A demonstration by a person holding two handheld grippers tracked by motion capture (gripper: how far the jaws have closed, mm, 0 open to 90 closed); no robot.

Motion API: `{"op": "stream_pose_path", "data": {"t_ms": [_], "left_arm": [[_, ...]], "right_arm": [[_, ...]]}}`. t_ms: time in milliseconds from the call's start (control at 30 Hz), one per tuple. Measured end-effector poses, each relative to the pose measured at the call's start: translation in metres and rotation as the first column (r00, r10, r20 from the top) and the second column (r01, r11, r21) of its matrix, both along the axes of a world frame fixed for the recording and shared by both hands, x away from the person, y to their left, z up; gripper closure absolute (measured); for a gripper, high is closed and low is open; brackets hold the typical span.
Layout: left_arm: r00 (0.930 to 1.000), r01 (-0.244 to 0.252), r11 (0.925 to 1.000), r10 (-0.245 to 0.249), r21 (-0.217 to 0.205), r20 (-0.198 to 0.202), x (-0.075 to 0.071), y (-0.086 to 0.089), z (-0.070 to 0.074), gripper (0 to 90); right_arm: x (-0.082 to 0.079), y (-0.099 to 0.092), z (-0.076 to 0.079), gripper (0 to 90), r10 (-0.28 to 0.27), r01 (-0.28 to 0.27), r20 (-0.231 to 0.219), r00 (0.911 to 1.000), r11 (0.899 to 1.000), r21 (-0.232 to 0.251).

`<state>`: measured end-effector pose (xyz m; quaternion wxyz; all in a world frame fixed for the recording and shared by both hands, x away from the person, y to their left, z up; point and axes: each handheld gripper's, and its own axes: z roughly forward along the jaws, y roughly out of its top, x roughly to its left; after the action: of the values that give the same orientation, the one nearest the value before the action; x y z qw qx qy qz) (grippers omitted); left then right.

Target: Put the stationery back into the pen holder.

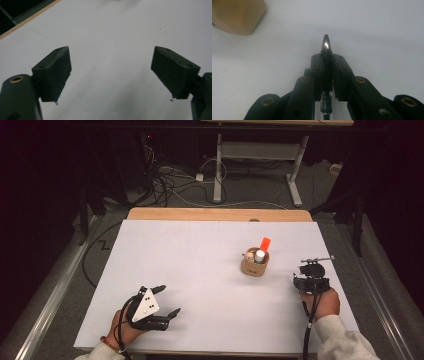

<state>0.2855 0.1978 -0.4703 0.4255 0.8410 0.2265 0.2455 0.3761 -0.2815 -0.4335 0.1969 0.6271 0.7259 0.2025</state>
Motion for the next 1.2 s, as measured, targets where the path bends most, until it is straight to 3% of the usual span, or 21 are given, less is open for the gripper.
{"op": "stream_pose_path", "data": {"t_ms": [67,100,133,233,300,333,400,533,700,800,1133,1200], "left_arm": [[0.9999,-0.006,0.9999,0.006,-0.008,-0.010,0.000,0.000,0.000,16.1],[1.0000,-0.008,1.0000,0.008,-0.002,0.003,0.000,0.001,0.000,16.0],[0.9999,-0.009,0.9999,0.009,-0.004,-0.008,0.000,0.001,0.000,16.1],[0.9998,-0.017,0.9998,0.017,-0.007,-0.010,0.000,0.002,0.000,16.1],[0.9998,-0.019,0.9998,0.019,0.000,-0.005,0.001,0.002,0.000,16.0],[0.9997,-0.023,0.9997,0.023,-0.002,-0.007,0.001,0.002,0.000,16.0],[0.9995,-0.031,0.9995,0.031,-0.001,-0.011,0.002,0.003,-0.001,16.0],[0.9988,-0.047,0.9989,0.047,-0.005,-0.013,0.003,0.003,-0.002,16.1],[0.9978,-0.065,0.9978,0.066,0.006,-0.010,0.007,0.002,-0.004,16.1],[0.9977,-0.066,0.9977,0.067,0.016,-0.012,0.009,0.001,-0.004,16.1],[0.9967,-0.080,0.9965,0.081,0.023,-0.014,0.010,-0.004,-0.005,16.1],[0.9963,-0.085,0.9961,0.085,0.025,-0.013,0.011,-0.004,-0.005,16.1]], "right_arm": [[-0.004,-0.001,0.005,81.0,0.018,-0.018,0.060,0.9980,1.000,0.013],[-0.005,0.000,0.007,81.0,0.036,-0.037,0.090,0.9953,0.999,0.009],[-0.007,0.001,0.008,81.0,0.057,-0.056,0.121,0.9910,0.998,-0.006],[-0.012,0.000,0.009,81.0,0.096,-0.099,0.195,0.9761,0.995,0.007],[-0.014,-0.002,0.008,81.0,0.110,-0.125,0.242,0.9640,0.991,0.045],[-0.015,-0.002,0.008,81.0,0.122,-0.135,0.266,0.9563,0.990,0.029],[-0.017,-0.002,0.008,81.0,0.159,-0.177,0.320,0.9338,0.984,0.027],[-0.019,-0.005,0.009,81.0,0.177,-0.218,0.385,0.9055,0.974,0.064],[-0.018,-0.010,0.014,81.0,0.197,-0.280,0.470,0.8605,0.953,0.113],[-0.016,-0.014,0.019,81.0,0.190,-0.296,0.509,0.8396,0.945,0.137],[-0.015,-0.017,0.039,80.9,0.181,-0.366,0.652,0.7362,0.917,0.160],[-0.013,-0.013,0.042,81.0,0.194,-0.401,0.674,0.7129,0.901,0.165]]}}
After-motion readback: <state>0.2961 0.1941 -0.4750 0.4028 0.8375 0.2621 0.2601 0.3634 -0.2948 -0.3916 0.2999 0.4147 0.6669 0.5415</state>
